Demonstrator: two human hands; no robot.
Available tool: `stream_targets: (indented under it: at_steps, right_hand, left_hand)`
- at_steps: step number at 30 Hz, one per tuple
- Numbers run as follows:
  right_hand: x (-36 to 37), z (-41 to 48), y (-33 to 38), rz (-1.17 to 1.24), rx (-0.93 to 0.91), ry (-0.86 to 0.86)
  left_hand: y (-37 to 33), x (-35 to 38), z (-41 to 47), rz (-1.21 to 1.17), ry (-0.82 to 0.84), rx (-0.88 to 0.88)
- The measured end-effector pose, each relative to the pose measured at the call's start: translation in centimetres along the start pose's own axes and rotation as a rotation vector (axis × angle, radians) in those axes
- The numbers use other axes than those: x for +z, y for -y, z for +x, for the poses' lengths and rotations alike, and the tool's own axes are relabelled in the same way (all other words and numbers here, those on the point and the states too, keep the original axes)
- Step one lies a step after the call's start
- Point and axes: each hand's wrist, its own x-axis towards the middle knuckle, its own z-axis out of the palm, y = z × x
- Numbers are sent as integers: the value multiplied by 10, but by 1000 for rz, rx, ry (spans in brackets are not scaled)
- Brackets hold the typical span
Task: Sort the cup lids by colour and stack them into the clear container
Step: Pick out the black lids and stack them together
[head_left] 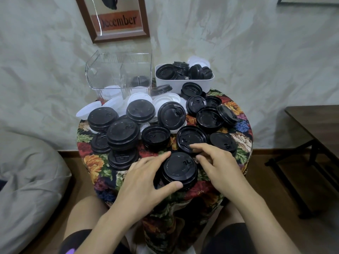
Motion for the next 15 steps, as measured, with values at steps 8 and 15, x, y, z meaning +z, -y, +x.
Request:
stream_targets:
  at_steps: [8, 15]
  right_hand:
    - [3, 8, 0, 4, -28, -93]
    - [-3, 9, 0, 116, 3, -131]
  left_hand:
    - [0, -1, 0, 1, -8, -2]
    - [0, 0, 0, 8, -11, -4]
